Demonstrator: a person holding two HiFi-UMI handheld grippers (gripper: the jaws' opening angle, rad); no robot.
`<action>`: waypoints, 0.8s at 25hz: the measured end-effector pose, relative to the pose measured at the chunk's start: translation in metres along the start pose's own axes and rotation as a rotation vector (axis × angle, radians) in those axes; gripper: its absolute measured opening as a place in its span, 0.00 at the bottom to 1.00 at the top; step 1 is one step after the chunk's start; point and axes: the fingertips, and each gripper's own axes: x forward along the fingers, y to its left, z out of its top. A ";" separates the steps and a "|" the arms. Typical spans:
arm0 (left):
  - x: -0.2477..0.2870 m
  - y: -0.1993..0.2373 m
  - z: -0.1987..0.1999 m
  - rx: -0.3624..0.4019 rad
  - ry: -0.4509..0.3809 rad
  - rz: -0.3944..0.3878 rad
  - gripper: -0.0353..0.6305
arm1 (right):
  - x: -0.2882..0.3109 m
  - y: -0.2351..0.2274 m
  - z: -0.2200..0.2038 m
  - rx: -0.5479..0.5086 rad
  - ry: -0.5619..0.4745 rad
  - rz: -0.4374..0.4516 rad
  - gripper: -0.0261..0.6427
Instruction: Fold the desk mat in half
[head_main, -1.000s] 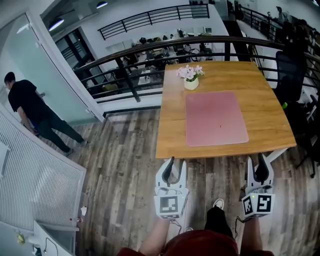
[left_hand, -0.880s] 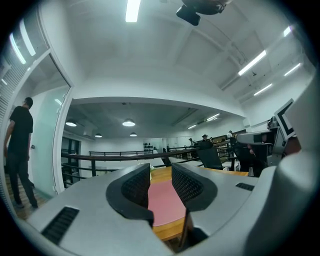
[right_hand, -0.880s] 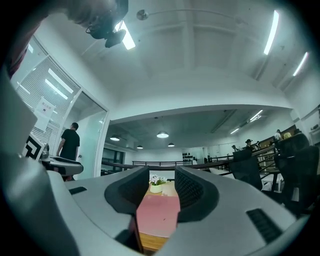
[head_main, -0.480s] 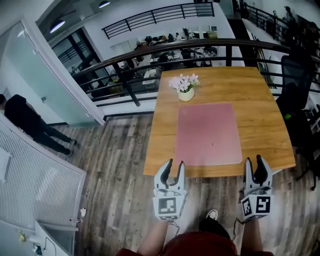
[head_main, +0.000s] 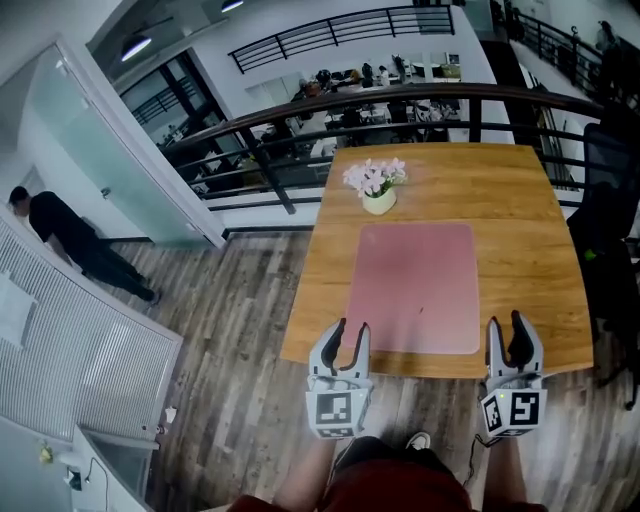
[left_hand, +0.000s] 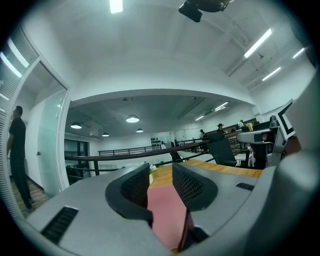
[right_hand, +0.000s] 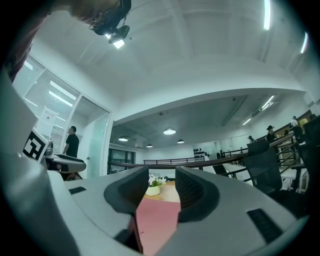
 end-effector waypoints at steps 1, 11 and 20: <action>0.002 -0.001 -0.002 0.007 0.007 0.003 0.29 | 0.003 -0.002 -0.002 0.000 0.003 0.007 0.30; 0.025 -0.003 -0.041 0.054 0.090 -0.024 0.30 | 0.028 -0.001 -0.040 -0.043 0.091 0.070 0.32; 0.039 0.012 -0.100 0.095 0.219 -0.082 0.34 | 0.046 0.013 -0.096 -0.116 0.242 0.111 0.35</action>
